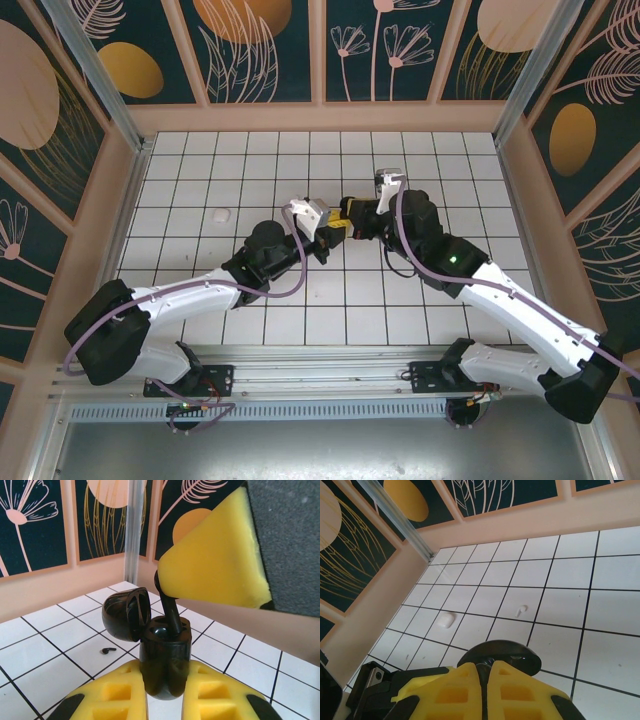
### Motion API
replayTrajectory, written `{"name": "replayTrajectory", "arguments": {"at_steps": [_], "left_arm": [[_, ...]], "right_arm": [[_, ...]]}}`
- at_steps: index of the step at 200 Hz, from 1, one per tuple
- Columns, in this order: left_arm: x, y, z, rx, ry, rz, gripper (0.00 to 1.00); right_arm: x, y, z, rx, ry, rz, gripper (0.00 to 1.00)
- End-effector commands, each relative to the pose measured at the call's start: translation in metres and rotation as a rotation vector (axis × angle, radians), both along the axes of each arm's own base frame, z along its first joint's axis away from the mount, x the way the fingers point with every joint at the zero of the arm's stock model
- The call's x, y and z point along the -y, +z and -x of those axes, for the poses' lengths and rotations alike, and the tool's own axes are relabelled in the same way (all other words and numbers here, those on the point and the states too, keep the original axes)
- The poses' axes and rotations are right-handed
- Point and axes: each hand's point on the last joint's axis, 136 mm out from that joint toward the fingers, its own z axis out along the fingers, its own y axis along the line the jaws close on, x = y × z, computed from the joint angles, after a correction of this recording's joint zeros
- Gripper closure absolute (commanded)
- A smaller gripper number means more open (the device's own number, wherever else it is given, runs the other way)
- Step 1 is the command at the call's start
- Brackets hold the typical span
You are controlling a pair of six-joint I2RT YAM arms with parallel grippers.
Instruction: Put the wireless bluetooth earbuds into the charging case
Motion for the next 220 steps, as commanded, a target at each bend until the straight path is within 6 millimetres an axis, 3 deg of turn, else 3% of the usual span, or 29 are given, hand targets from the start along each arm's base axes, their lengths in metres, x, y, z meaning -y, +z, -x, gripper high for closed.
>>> {"name": "replayTrajectory", "arguments": {"at_steps": [1,104,193,220], "left_arm": [[-0.003,0.034,-0.002,0.048,0.015,0.086,1.00],[-0.006,0.050,-0.002,0.071,0.025,0.142,1.00],[-0.012,0.053,-0.004,0.103,0.054,0.150,1.00],[-0.018,0.056,-0.010,0.120,0.105,0.144,1.00]], "right_arm": [[0.007,-0.013,0.006,-0.042,-0.005,0.030,0.92],[0.006,-0.026,0.010,-0.110,-0.027,-0.045,0.93],[0.010,-0.008,0.008,-0.085,-0.048,-0.074,0.94],[0.007,-0.012,0.007,-0.079,-0.039,-0.066,0.95]]}}
